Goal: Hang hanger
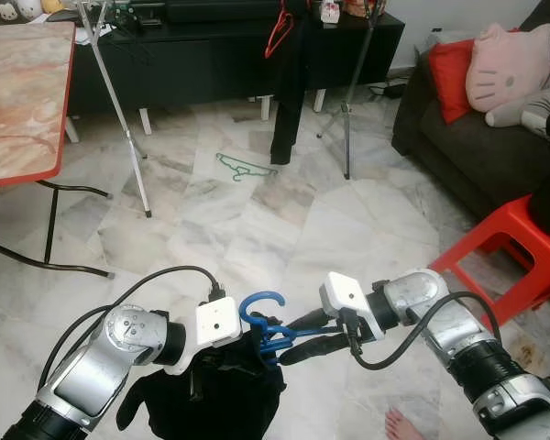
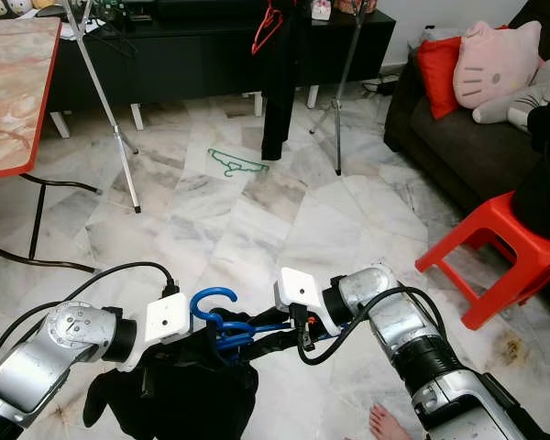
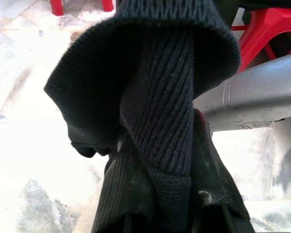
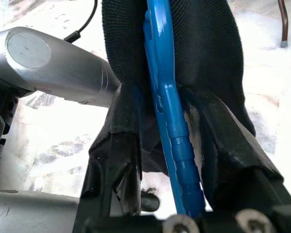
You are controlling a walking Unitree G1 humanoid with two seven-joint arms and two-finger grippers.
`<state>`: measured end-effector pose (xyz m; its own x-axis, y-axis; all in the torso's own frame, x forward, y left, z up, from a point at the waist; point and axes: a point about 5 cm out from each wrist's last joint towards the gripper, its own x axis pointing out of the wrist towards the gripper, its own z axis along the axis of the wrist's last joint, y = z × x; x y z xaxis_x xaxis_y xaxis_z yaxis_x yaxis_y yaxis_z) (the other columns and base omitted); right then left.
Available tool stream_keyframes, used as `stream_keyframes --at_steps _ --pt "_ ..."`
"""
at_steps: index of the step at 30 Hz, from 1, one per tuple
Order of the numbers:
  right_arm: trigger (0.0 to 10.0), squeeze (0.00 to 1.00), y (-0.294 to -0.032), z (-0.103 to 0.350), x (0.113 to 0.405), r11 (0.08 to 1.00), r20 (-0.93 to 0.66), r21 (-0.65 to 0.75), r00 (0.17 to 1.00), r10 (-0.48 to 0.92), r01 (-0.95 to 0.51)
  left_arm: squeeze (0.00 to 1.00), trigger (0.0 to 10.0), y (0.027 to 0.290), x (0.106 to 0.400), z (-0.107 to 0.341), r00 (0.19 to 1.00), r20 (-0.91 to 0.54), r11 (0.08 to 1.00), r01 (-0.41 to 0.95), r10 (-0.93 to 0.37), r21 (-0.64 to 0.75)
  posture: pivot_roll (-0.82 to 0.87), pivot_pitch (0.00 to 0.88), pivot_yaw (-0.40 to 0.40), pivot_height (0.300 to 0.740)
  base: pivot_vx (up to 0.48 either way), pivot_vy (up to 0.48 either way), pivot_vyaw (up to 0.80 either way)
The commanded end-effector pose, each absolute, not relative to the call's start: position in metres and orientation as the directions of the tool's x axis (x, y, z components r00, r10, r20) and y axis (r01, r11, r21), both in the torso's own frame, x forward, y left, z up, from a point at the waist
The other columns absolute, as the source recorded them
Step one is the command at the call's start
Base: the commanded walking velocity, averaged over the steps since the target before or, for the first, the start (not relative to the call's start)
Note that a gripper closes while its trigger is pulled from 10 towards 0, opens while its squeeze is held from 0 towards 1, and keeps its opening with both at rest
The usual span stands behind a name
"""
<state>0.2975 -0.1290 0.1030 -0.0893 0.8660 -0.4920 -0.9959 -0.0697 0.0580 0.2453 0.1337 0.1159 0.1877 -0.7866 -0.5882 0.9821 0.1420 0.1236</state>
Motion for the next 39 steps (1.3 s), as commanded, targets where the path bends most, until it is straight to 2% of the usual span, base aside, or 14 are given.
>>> stream_keyframes --at_steps 1,22,26,27,28,31,34,39 --pt "0.0 0.0 -0.131 0.102 0.298 -0.067 -0.505 0.053 -0.085 0.859 -0.996 0.0 10.0 0.13 0.247 0.123 0.19 -0.575 0.13 0.981 -0.796 0.145 0.0 0.106 -0.099 0.74 0.0 0.0 0.0" --pt "0.0 0.0 -0.128 0.096 0.296 -0.04 -0.497 0.06 -0.065 0.865 -0.997 0.0 10.0 0.129 0.249 0.128 0.194 -0.562 0.115 0.978 -0.804 0.174 0.01 0.118 -0.094 0.74 0.0 0.0 0.0" --pt "0.0 0.0 -0.126 0.096 0.297 -0.018 -0.482 0.047 -0.039 0.875 -0.999 0.0 10.0 0.13 0.25 0.129 0.186 -0.568 0.106 0.98 -0.801 0.171 0.01 0.118 -0.094 0.74 0.0 0.0 0.0" --pt "0.0 0.0 -0.126 0.096 0.297 -0.012 -0.479 0.045 -0.033 0.877 -0.999 0.91 10.0 0.13 0.25 0.129 0.181 -0.567 0.103 0.98 -0.803 0.168 0.01 0.118 -0.094 0.74 0.0 0.0 0.0" --pt "0.0 0.0 -0.126 0.096 0.298 -0.005 -0.476 0.042 -0.025 0.879 -0.999 1.0 10.0 0.13 0.25 0.13 0.175 -0.564 0.1 0.982 -0.807 0.161 0.01 0.118 -0.094 0.74 0.0 0.0 0.0" --pt "0.0 0.0 -0.126 0.096 0.299 0.016 -0.472 0.034 -0.002 0.882 -0.999 1.0 10.0 0.13 0.25 0.131 0.172 -0.563 0.099 0.982 -0.808 0.158 0.01 0.118 -0.094 0.74 0.0 0.0 0.0" --pt "0.0 0.0 -0.124 0.094 0.303 0.068 -0.459 0.012 0.055 0.887 -0.998 1.0 10.0 0.131 0.254 0.134 0.178 -0.566 0.1 0.981 -0.805 0.166 0.02 0.113 -0.083 0.74 0.0 0.0 0.0" --pt "0.0 0.0 -0.125 0.087 0.301 0.098 -0.461 0.012 0.082 0.883 -0.995 1.0 10.0 0.132 0.255 0.136 0.178 -0.565 0.097 0.981 -0.806 0.17 0.02 0.113 -0.083 0.74 0.0 0.0 0.0"
